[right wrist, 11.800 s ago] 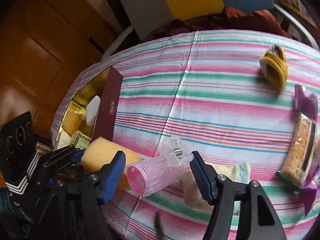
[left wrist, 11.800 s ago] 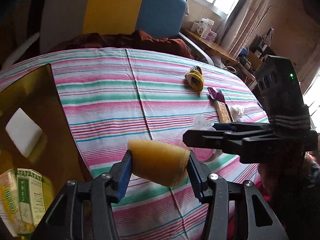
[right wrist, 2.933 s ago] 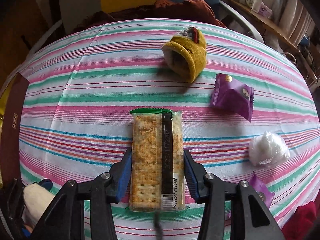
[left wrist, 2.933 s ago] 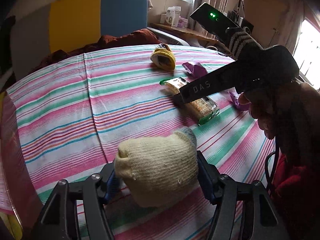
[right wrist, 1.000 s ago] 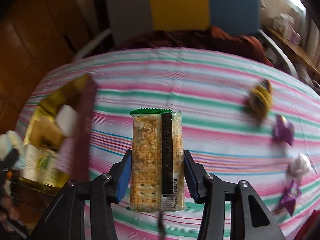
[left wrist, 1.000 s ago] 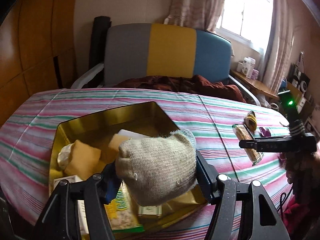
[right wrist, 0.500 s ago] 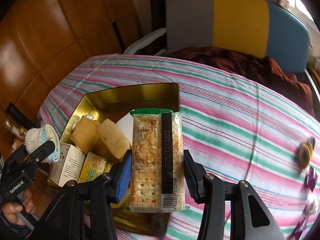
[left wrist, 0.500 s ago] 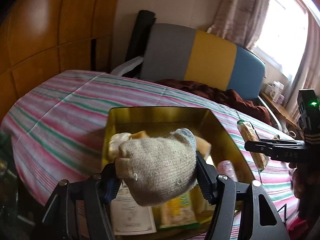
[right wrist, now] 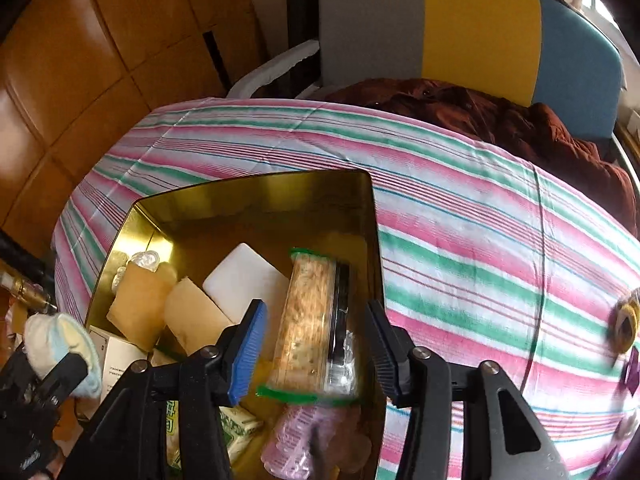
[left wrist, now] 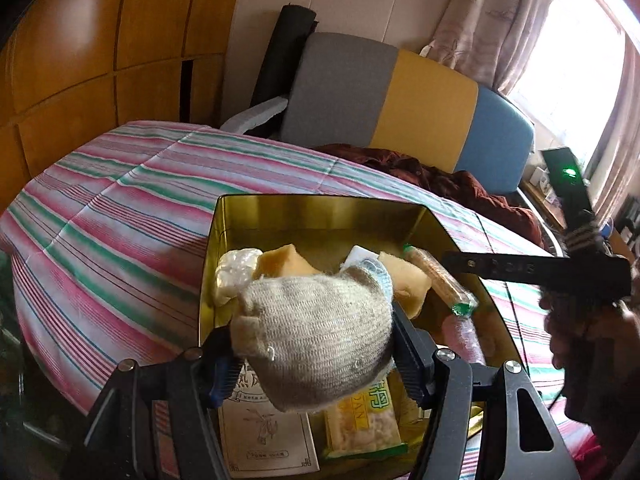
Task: Organize objects
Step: 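Lower and release the glove and cracker packet into the tray with both tools, then withdraw both tools from the tray toward the remaining loose items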
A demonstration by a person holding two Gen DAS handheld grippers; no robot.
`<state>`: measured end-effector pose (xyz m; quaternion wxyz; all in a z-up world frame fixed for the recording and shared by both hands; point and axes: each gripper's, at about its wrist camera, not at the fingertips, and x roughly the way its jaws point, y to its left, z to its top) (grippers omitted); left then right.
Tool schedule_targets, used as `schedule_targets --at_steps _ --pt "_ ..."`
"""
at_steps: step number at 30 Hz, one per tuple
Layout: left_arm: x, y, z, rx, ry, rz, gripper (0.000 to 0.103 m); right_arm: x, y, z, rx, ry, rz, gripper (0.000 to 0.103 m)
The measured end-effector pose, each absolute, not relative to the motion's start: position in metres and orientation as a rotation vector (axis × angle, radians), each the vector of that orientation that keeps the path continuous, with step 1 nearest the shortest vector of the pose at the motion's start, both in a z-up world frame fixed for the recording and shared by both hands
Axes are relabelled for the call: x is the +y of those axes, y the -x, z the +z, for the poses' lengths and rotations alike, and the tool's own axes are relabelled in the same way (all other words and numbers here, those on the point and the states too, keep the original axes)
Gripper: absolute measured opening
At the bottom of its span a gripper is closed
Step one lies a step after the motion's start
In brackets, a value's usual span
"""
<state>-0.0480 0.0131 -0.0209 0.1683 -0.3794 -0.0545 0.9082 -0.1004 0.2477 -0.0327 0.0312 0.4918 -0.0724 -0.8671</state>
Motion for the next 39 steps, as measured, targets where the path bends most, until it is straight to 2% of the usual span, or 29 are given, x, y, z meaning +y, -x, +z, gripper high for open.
schedule_targets --at_steps 5,14,16,18,19,27,39 --pt "0.020 0.056 -0.022 -0.127 1.079 2.590 0.065 0.251 0.075 -0.034 -0.280 -1.502 -2.674 0.051" --pt "0.046 0.089 -0.023 -0.035 1.083 2.639 0.066 0.242 0.035 -0.021 -0.255 -1.433 -2.719 0.052" --pt "0.047 0.090 -0.021 -0.035 1.078 2.653 0.069 0.241 0.031 -0.018 -0.254 -1.419 -2.727 0.052" --pt "0.048 0.087 -0.014 -0.021 1.035 2.682 0.082 0.239 0.028 -0.017 -0.248 -1.411 -2.730 0.052" --pt "0.047 0.084 -0.011 -0.015 1.010 2.697 0.084 0.239 0.027 -0.017 -0.249 -1.408 -2.730 0.052" --pt "0.045 0.062 0.010 -0.010 0.919 2.705 0.085 0.236 0.014 -0.017 -0.239 -1.399 -2.750 0.052" --pt "0.051 0.030 0.024 0.019 0.880 2.665 0.089 0.247 -0.012 -0.005 -0.240 -1.359 -2.833 0.070"
